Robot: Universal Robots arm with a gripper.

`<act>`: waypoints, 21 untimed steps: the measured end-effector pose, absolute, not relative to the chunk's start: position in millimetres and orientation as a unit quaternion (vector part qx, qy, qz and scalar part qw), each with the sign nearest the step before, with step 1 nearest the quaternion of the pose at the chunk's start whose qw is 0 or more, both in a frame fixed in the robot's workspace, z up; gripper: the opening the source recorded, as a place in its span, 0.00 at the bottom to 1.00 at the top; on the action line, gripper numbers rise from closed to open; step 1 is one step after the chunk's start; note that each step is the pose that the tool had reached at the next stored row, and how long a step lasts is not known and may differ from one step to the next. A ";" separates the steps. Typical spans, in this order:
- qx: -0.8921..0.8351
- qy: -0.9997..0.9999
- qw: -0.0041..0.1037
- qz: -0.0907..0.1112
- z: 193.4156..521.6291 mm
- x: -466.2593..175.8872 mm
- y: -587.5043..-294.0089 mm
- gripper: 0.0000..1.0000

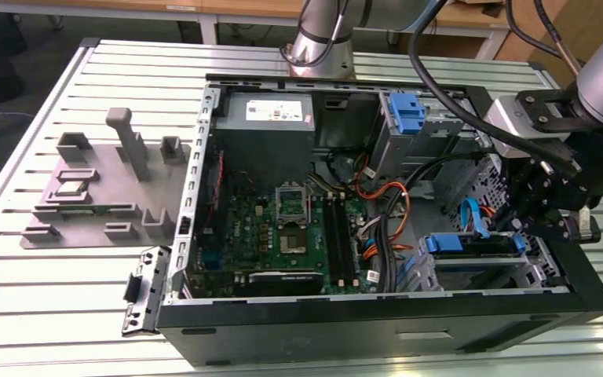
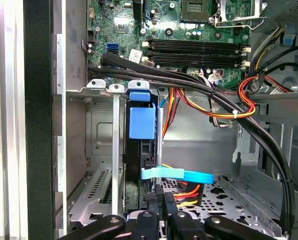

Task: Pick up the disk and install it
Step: 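Insert the second disk wire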

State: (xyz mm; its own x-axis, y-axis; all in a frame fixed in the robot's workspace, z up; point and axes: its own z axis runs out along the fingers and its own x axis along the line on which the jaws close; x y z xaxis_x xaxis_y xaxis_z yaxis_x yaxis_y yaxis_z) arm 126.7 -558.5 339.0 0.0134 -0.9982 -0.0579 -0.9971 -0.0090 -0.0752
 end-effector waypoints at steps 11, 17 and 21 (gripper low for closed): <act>-0.710 0.702 0.047 -0.006 338.9 126.7 -559.7 0.16; -0.710 0.702 0.045 -0.008 339.0 126.6 -562.3 0.16; -0.711 0.701 0.045 -0.008 338.9 126.0 -562.5 0.16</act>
State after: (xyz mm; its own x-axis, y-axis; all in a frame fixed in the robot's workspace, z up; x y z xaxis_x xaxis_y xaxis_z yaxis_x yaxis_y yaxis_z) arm 126.0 -562.5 338.9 0.0163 -0.9985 -0.0518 -0.9971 -0.0123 -0.0752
